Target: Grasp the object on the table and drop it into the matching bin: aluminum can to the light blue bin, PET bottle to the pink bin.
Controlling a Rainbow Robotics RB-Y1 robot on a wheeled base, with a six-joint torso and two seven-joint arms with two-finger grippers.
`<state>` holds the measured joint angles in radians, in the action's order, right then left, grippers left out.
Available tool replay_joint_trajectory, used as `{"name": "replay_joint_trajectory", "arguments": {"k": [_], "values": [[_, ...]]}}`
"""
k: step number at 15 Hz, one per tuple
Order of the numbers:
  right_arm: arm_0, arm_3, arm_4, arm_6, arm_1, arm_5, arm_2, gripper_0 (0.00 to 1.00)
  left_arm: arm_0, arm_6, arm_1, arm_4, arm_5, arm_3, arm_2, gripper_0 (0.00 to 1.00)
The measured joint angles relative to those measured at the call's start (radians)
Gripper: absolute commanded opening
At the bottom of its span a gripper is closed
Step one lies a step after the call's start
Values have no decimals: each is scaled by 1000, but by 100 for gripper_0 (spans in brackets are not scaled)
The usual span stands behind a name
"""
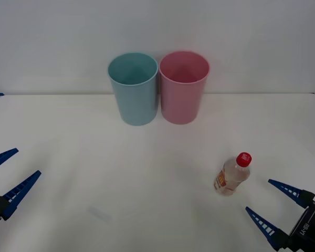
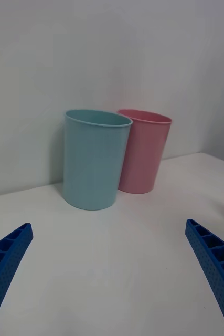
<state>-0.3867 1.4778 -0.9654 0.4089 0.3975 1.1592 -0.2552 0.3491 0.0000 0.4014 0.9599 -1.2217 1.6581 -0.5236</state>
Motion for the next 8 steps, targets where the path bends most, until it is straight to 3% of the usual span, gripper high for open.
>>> {"name": "replay_joint_trajectory", "arguments": {"k": [8], "values": [[106, -76, 1, 50, -17, -78, 103, 100, 0, 0, 0, 0, 0, 0, 0, 100]]}}
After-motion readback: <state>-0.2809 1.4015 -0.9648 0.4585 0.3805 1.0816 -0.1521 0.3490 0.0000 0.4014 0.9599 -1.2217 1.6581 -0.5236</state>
